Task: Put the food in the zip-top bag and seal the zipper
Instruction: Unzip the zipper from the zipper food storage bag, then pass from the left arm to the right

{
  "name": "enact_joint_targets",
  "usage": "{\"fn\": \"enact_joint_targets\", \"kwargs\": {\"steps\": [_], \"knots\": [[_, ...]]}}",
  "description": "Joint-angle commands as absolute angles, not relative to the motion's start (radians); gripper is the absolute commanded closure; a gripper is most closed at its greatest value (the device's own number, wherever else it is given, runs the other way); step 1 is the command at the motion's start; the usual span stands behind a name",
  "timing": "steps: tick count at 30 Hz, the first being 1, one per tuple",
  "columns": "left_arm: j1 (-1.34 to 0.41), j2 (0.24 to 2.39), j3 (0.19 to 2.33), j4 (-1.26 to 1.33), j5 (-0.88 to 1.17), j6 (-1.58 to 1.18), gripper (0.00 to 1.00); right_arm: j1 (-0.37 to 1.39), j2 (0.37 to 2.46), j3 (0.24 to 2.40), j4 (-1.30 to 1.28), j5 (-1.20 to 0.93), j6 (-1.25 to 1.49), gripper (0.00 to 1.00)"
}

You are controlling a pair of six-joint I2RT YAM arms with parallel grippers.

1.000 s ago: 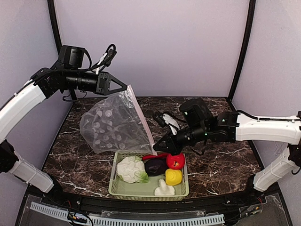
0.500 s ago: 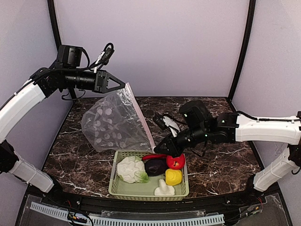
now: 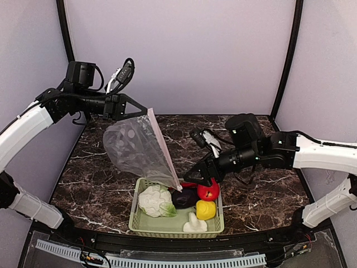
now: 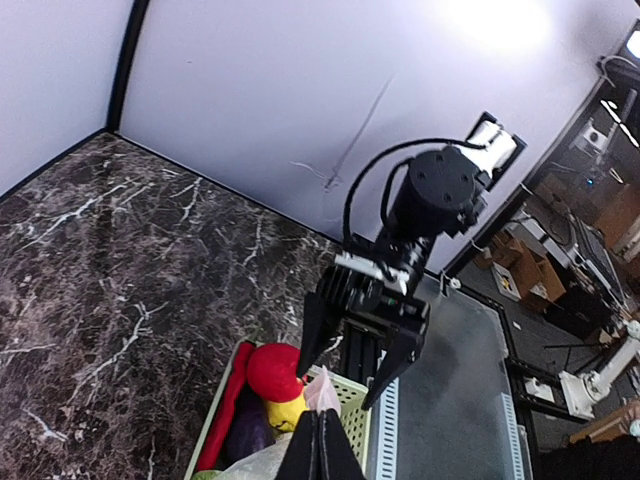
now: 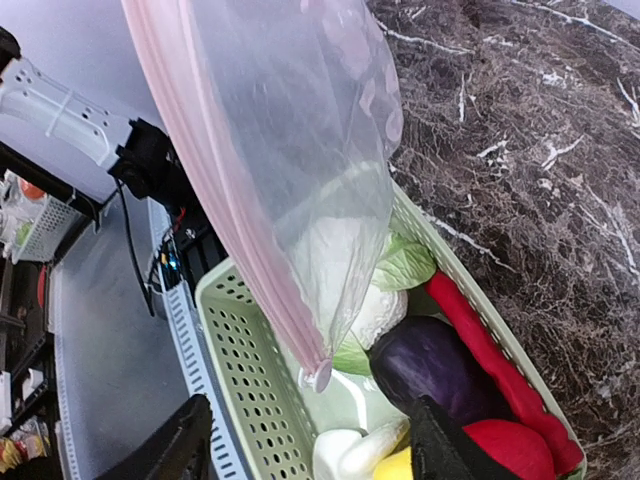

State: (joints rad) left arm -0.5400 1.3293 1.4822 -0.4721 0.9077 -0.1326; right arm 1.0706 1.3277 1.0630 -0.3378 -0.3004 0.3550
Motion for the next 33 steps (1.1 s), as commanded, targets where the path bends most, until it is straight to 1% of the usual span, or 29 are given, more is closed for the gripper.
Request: {"fn": "enact_joint_targets", "kwargs": {"steps": [1,3,4,6,10,15,20,27,33], "knots": [[-0.535,1.287,1.422,-0.471,1.117,-0.027,0.99,1.083,1.215,1.062,-0.28,-0.262,0.38,0.3],[-0.535,1.279,1.4,-0.468,1.127,-0.023,0.99,1.097,1.199,1.073,-0.286,-0.205,0.369,0.3],[-0.535,1.275,1.385,-0.463,1.131,-0.026,0.99,1.115,1.199,1.08,-0.294,-0.177,0.36,0.32],[-0.535,1.266,1.366,-0.447,1.145,-0.034,0.99,1.139,1.214,1.094,-0.303,-0.129,0.347,0.37],[-0.535,1.254,1.342,-0.437,1.153,-0.035,0.99,1.177,1.281,1.134,-0.305,-0.113,0.341,0.49],[-0.535,1.251,1.325,-0.442,1.162,-0.034,0.99,1.191,1.337,1.158,-0.225,-0.132,0.387,0.55],[-0.535,1.25,1.318,-0.448,1.158,-0.031,0.99,1.195,1.351,1.166,-0.128,-0.152,0.421,0.59],[-0.535,1.258,1.31,-0.452,1.155,-0.03,0.99,1.196,1.403,1.222,-0.124,-0.177,0.414,0.64],[-0.535,1.259,1.31,-0.458,1.153,-0.025,0.99,1.197,1.438,1.242,-0.113,-0.176,0.42,0.72]]}}
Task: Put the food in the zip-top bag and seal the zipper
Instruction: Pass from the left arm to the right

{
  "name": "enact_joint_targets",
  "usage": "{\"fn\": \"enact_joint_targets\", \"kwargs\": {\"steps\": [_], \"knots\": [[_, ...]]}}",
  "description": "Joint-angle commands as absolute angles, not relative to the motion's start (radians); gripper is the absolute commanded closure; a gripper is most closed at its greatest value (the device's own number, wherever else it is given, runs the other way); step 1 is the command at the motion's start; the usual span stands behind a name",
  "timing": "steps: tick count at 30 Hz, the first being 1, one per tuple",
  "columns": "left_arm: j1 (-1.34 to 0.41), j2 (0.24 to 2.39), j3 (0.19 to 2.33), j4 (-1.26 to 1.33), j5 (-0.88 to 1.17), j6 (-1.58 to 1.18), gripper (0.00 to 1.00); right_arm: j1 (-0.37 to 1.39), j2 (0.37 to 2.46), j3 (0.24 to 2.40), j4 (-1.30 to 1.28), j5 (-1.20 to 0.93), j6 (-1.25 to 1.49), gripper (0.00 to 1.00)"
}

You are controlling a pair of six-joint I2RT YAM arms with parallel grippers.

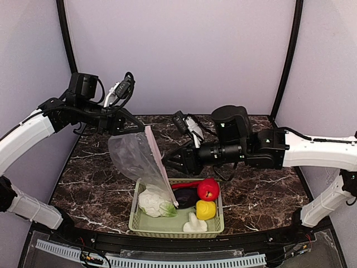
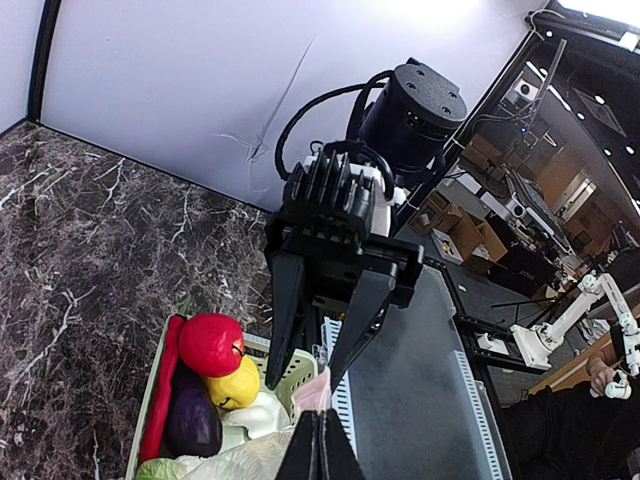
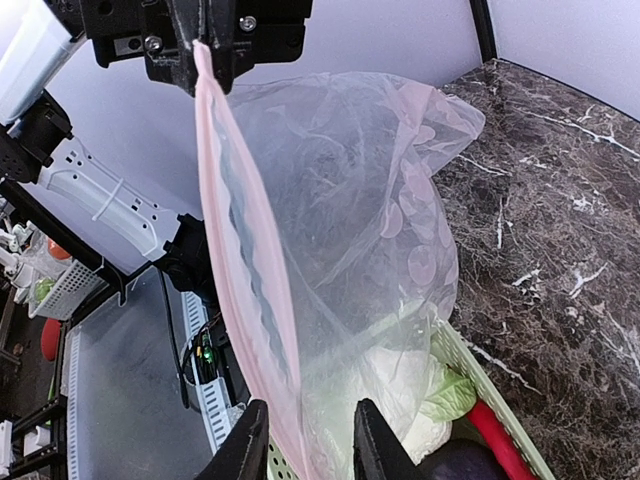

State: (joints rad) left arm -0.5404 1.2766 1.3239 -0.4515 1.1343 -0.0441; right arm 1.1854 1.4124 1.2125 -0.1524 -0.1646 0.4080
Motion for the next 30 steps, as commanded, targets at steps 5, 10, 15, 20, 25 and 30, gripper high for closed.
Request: {"fn": "enact_joint_targets", "kwargs": {"steps": [5,10,15,20,25,30], "knots": [[-0.535,1.261,1.312,-0.465,1.152,-0.019,0.99,1.198,1.461,1.253,-0.112,-0.182,0.417,0.77],[-0.535,1.267,1.315,-0.477,1.149,-0.009,0.99,1.197,1.479,1.265,-0.12,-0.193,0.409,0.82],[-0.535,1.269,1.315,-0.48,1.143,-0.006,0.99,1.198,1.496,1.275,-0.128,-0.201,0.404,0.94],[-0.535,1.273,1.319,-0.481,1.11,-0.008,0.99,1.198,1.494,1.284,-0.129,-0.164,0.407,1.0],[-0.535,1.268,1.331,-0.488,0.947,-0.018,0.41,1.189,1.49,1.312,-0.167,-0.06,0.391,1.0],[-0.535,1.228,1.362,-0.48,0.627,-0.05,0.15,1.099,1.473,1.381,-0.311,0.091,0.39,1.0]]}}
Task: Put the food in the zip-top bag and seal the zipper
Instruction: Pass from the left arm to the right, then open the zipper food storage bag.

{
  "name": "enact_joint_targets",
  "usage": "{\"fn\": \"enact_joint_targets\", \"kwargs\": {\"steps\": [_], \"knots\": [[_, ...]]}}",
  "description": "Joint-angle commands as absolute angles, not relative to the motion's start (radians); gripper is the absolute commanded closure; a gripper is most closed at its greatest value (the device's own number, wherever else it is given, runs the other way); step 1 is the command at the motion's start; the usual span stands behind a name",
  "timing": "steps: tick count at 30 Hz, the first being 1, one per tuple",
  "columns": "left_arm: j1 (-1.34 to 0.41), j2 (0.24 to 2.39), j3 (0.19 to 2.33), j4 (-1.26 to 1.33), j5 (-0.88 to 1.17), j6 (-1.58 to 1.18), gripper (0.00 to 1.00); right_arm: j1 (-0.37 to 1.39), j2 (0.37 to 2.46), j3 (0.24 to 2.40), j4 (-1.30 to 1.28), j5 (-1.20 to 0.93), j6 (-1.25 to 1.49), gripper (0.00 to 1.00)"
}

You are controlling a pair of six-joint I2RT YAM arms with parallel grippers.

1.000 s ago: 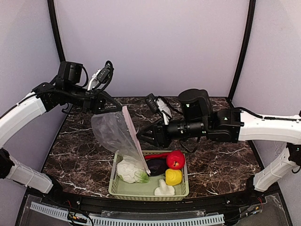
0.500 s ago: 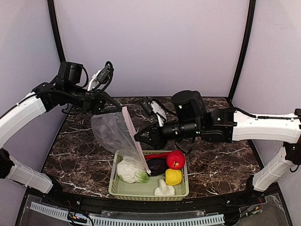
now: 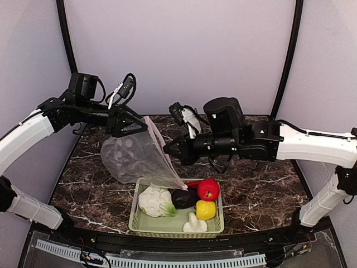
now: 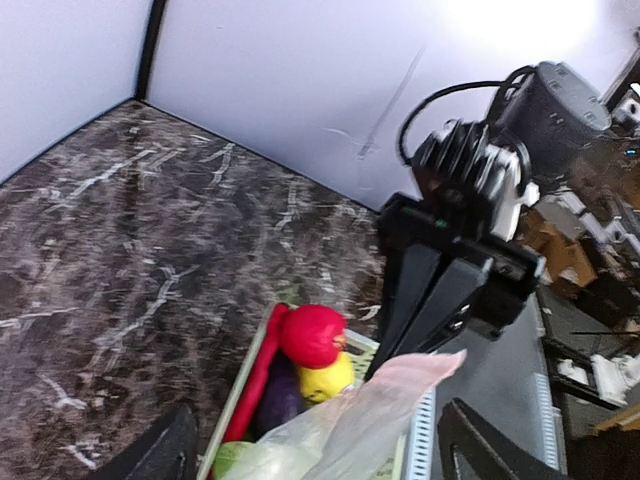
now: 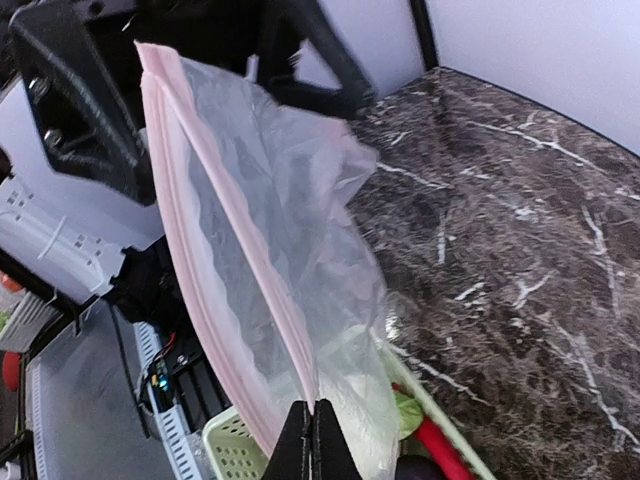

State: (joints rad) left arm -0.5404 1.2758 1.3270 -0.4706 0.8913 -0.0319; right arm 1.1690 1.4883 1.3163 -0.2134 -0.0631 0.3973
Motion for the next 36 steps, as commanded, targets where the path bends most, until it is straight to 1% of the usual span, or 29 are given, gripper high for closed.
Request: {"fn": "enact_joint_targets", "kwargs": {"steps": [1,3,8,11,15,18,21,27,31,36], "knots": [[-0.535,1.211,1.364,-0.476,0.6,-0.065,0.12,1.075,1.463,1.388,-0.336,0.115,0.393,1.0],[-0.535,1.184,1.364,-0.461,0.535,-0.091,0.08,1.028,1.436,1.395,-0.382,0.16,0.395,1.0],[-0.535,1.125,1.347,-0.453,0.456,-0.151,0.04,0.914,1.348,1.384,-0.477,0.252,0.403,1.0],[-0.535,1.087,1.325,-0.456,0.431,-0.179,0.04,0.872,1.305,1.38,-0.52,0.306,0.39,1.0],[-0.535,1.052,1.26,-0.421,0.446,-0.235,0.04,0.855,1.27,1.385,-0.554,0.342,0.378,1.0],[-0.535,1.033,1.198,-0.349,0.481,-0.314,0.05,0.854,1.272,1.377,-0.547,0.301,0.383,1.0],[-0.535,1.029,1.128,-0.264,0.499,-0.375,0.07,0.854,1.297,1.351,-0.511,0.214,0.395,1.0],[-0.542,1.01,1.006,-0.111,0.501,-0.519,0.09,0.862,1.392,1.318,-0.384,0.046,0.431,1.0],[-0.568,1.01,0.941,-0.047,0.463,-0.587,0.1,0.875,1.452,1.321,-0.317,0.005,0.452,1.0],[-0.64,1.029,0.861,0.055,0.353,-0.656,0.12,0.906,1.492,1.311,-0.239,0.012,0.508,1.0]]}}
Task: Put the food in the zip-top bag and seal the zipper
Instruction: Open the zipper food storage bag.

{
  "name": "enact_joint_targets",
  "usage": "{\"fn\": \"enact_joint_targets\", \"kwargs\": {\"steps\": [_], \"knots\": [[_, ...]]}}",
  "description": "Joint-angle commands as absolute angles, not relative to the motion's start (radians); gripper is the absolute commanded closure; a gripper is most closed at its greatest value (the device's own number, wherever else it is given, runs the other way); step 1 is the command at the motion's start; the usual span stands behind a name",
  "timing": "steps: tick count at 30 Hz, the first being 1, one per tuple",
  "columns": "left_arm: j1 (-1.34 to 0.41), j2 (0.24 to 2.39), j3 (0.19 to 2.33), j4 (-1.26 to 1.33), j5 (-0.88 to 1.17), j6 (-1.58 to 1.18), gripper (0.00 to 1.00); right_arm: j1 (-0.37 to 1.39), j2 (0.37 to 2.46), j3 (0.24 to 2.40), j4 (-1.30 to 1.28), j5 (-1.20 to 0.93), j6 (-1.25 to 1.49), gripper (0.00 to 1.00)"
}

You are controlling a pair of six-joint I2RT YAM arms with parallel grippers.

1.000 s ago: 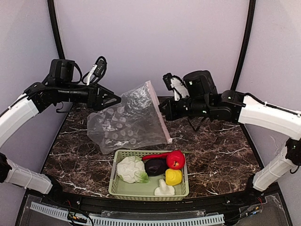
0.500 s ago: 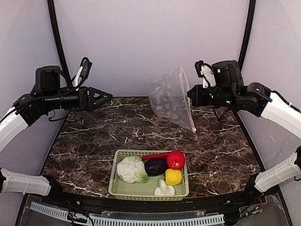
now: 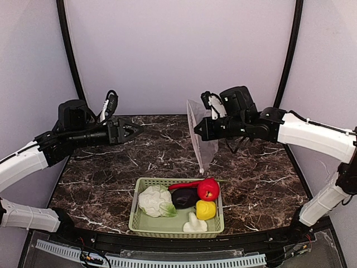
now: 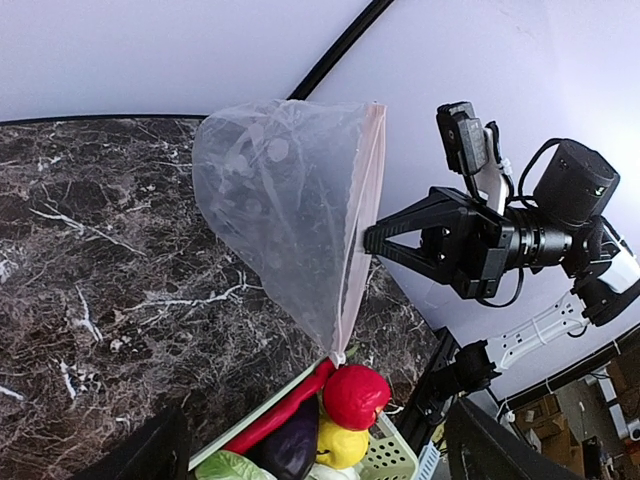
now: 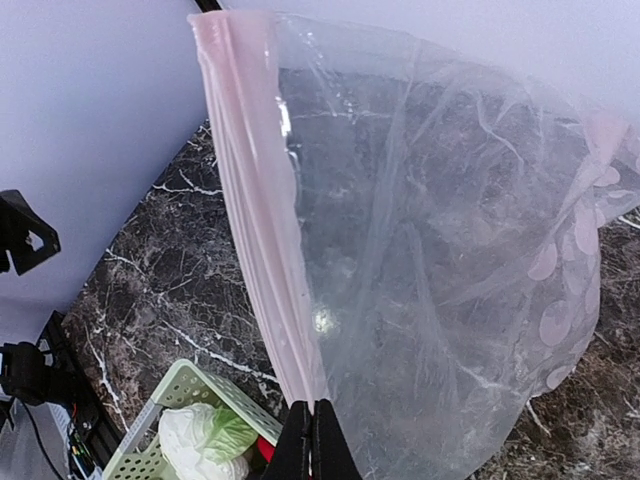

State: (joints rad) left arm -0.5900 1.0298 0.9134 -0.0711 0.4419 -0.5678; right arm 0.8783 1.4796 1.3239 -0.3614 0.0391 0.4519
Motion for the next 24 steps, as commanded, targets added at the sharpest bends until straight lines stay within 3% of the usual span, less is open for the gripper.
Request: {"fn": "enact_joint_targets", "kwargs": {"steps": [1,17,24], "knots": [[-0.669,1.041,0.854,0.068,0.338,-0.67,0.12,0.912,1.495,1.307,-0.227,0.02,0.518,1.0],[-0.813,1.288,0.887,0.255,0.262,-0.708,0.15,0.952,1.502,1.273,-0.152,0.012,0.574,1.0],[-0.821,1.388,0.941,0.281,0.285,-0.697,0.22,0.963,1.496,1.265,-0.145,0.015,0.579,1.0]]}}
